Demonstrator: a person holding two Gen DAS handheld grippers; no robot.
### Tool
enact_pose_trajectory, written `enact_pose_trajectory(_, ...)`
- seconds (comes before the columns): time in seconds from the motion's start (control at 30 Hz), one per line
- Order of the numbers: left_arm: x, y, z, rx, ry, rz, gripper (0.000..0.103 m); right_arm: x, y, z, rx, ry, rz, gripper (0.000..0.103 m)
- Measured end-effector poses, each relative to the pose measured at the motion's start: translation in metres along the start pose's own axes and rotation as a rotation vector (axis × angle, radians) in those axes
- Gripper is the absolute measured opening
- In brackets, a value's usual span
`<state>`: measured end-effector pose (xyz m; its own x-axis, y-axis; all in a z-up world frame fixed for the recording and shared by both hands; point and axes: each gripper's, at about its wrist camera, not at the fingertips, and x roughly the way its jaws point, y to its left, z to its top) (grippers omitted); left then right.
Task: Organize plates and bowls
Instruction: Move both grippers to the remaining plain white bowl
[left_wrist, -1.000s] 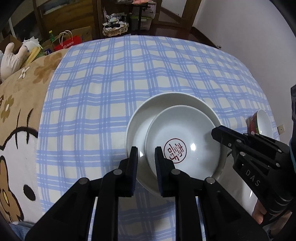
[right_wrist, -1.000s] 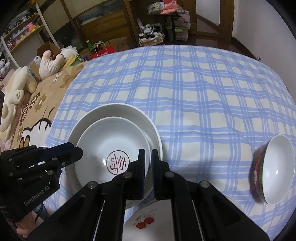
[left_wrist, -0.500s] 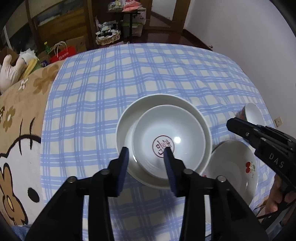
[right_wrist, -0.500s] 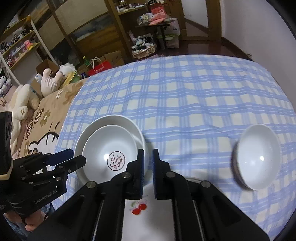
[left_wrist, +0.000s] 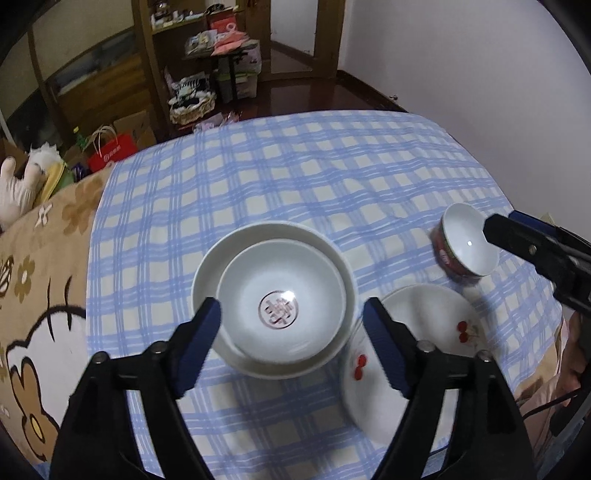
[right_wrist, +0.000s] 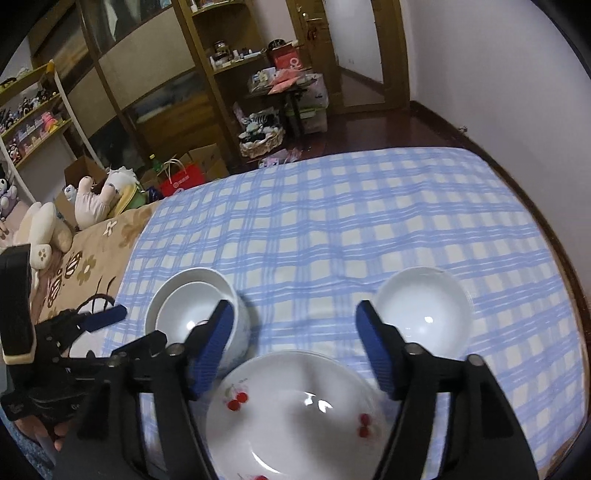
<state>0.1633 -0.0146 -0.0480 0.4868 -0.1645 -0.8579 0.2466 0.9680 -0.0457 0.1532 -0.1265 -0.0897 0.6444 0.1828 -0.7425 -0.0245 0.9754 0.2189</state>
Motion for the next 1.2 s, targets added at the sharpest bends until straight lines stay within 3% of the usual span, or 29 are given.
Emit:
enact_pose_trajectory(0.07, -0.003, -0.008, 0.004, 0.013, -0.001, -0.016, 0.089, -0.008, -0.009, -0.001, -0.001, -0.019, -0.016, 0.091)
enact_pose_trajectory(0.27, -0.004, -0.039, 0.013, 0.079, -0.002, -0.026, 0.09, -0.021, -0.037, -0.002, 0.032, -0.039, -0.058, 0.103)
enact_pose_trajectory(0.57, 0.012, -0.077, 0.031, 0.113, -0.035, -0.074, 0.09, -0.023, -0.087, -0.01, 0.106, -0.059, -0.09, 0.103)
enact_pose_trajectory(1.2, 0.077, -0.139, 0.058, 0.166, 0.036, -0.141, 0.09, 0.005, -0.156, -0.027, 0.251, -0.058, -0.122, 0.103)
